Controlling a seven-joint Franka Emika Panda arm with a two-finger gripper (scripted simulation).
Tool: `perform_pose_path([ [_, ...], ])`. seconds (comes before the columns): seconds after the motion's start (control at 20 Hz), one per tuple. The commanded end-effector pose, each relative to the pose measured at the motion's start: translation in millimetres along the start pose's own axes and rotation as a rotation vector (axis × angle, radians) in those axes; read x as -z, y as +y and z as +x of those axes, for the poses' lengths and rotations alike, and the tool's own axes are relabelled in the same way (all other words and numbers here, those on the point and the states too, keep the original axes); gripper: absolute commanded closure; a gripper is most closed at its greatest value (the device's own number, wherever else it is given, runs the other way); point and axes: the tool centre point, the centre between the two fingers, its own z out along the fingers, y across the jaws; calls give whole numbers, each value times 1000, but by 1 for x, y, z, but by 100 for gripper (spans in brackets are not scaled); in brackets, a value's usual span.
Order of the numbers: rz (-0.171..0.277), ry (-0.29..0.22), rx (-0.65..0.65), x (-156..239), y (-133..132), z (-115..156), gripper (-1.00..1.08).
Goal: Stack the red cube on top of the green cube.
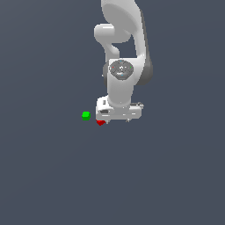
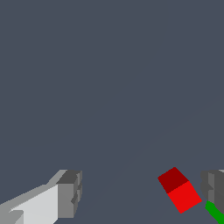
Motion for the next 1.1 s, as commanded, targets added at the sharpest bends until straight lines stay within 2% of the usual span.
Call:
perform_pose_path([
  [0.0, 0, 0, 0, 0, 0, 0, -92],
  [0.5, -2, 5, 61, -8, 7, -13, -92],
  [1.05, -10, 23, 254, -34, 33, -49, -92],
])
